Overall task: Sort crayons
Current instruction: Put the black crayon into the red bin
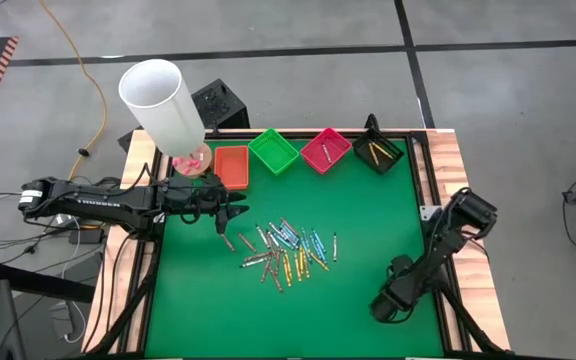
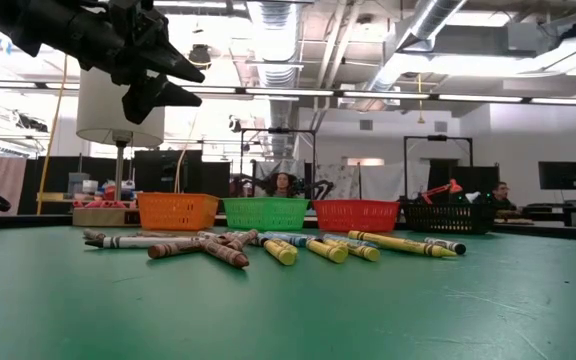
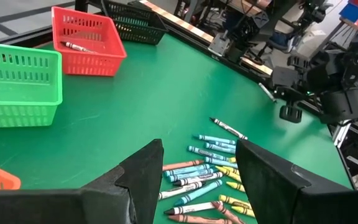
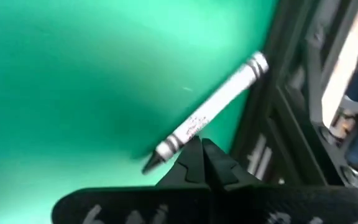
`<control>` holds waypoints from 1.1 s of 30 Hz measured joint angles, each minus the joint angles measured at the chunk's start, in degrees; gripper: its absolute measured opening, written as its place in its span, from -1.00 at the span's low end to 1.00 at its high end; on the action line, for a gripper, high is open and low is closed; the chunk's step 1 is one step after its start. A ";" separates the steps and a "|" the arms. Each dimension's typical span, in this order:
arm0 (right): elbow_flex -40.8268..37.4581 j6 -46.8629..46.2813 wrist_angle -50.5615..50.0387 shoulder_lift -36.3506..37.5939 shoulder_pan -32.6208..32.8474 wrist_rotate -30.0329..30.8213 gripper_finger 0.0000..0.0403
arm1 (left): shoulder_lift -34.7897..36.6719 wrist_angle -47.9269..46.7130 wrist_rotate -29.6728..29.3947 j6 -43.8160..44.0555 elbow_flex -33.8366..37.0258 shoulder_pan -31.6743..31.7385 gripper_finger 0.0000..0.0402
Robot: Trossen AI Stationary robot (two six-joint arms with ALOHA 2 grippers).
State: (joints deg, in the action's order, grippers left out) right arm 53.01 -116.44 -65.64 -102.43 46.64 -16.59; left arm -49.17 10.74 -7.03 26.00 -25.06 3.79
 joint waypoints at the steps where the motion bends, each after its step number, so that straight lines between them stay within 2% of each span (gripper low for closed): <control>1: 0.80 0.93 -0.76 0.00 -0.54 1.20 -1.00 | 0.00 0.00 -0.10 0.00 0.00 0.00 -0.04; 6: 4.60 6.38 -3.62 0.00 -4.00 10.81 -1.00 | 0.00 0.00 -0.13 -0.06 0.00 0.00 -0.04; 10: 7.45 15.13 -4.36 0.00 -6.66 20.46 -1.00 | 0.00 -0.02 -0.13 -0.52 0.00 0.00 -0.04; 14: 9.85 25.15 -6.59 0.00 -8.30 25.08 -0.98 | 0.00 -0.04 -0.13 -0.66 0.00 0.00 -0.04; 17: 9.87 32.66 -8.56 0.52 -8.33 24.53 -0.84 | -0.01 -0.04 -0.13 -0.66 0.00 0.00 -0.04; 20: 8.26 37.31 -12.13 2.43 -8.29 22.69 -0.61 | 0.00 -0.04 -0.12 -0.68 0.00 0.00 -0.04; 26: 3.08 37.87 -16.79 9.34 -8.41 22.72 -0.12 | -0.01 -0.07 -0.10 -0.68 0.00 0.00 -0.04; 29: -1.23 35.15 -16.95 12.00 -8.62 22.22 0.00 | 0.00 -0.07 -0.10 -0.68 0.00 0.00 -0.04; 33: -5.86 37.09 -12.57 13.62 -8.58 18.07 0.01 | -0.02 -0.09 -0.10 -0.68 0.00 0.00 -0.04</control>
State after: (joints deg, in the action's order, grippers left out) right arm 47.14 -79.35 -78.20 -88.81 38.06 1.48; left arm -49.19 10.65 -7.14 25.32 -25.06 3.79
